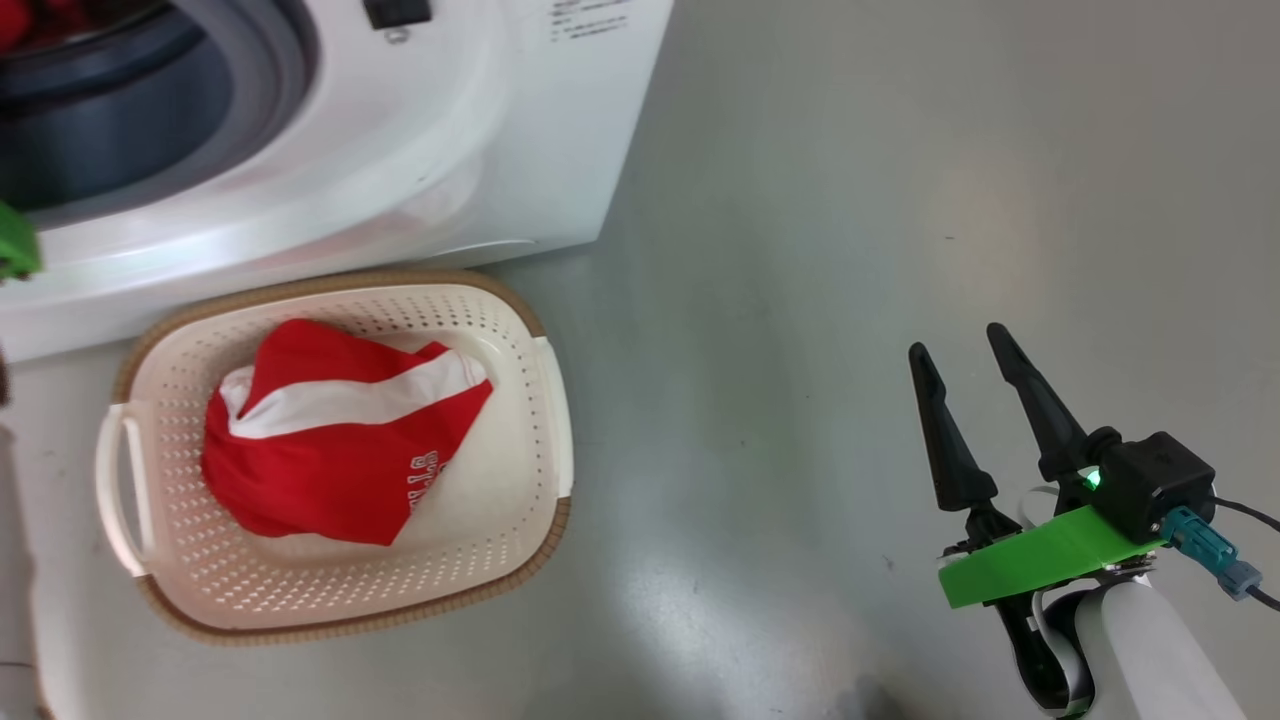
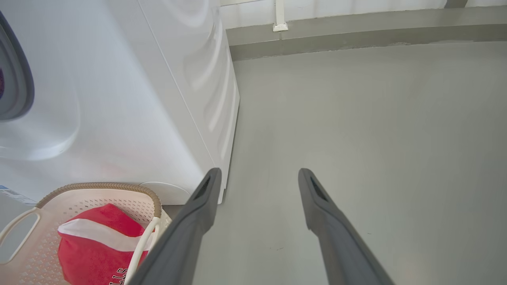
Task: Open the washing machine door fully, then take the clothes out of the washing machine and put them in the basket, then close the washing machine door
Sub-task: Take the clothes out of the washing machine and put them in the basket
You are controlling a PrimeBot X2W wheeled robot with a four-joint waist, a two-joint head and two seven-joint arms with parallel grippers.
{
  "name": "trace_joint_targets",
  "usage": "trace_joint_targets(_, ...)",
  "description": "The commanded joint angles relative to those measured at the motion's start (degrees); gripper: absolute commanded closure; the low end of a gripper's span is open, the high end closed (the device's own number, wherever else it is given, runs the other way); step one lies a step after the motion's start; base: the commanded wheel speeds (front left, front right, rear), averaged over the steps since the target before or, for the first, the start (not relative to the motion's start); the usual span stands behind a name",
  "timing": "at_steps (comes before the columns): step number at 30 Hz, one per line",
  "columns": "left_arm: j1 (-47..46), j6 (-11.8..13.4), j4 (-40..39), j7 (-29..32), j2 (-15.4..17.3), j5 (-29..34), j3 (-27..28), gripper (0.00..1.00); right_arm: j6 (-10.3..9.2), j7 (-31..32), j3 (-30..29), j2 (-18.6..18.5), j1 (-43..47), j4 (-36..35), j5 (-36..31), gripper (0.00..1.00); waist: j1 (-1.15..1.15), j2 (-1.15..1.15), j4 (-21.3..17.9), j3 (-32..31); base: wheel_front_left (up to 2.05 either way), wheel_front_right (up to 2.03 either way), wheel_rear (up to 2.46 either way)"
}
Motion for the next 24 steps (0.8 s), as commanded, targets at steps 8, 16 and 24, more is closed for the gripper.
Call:
trace_joint_targets(8,-3.4,2.5,7.0,-0.3,7.0,1.7,1.2,0.00,0.36,-0.4,1.7,0.1,0.1,-1.8,-0.1,0.00,0.00,0.00,-2.5,2.0,0.00,0.00,0.00)
trace_joint_targets(16,-4.9,2.8,11.0,-0.3,7.9,1.6,0.4,0.06,0.36,-0.4,1.8,0.1,-0.2,-2.1,-0.1,0.00,0.00,0.00,-2.6,2.6,0.00,0.00,0.00)
trace_joint_targets(24,-4.8,2.7,10.2,-0.3,7.8,1.4,-0.5,1.00,0.36,-0.4,1.8,0.1,-0.6,-2.3,-0.1,0.00,0.00,0.00,-2.0,2.5,0.00,0.00,0.00)
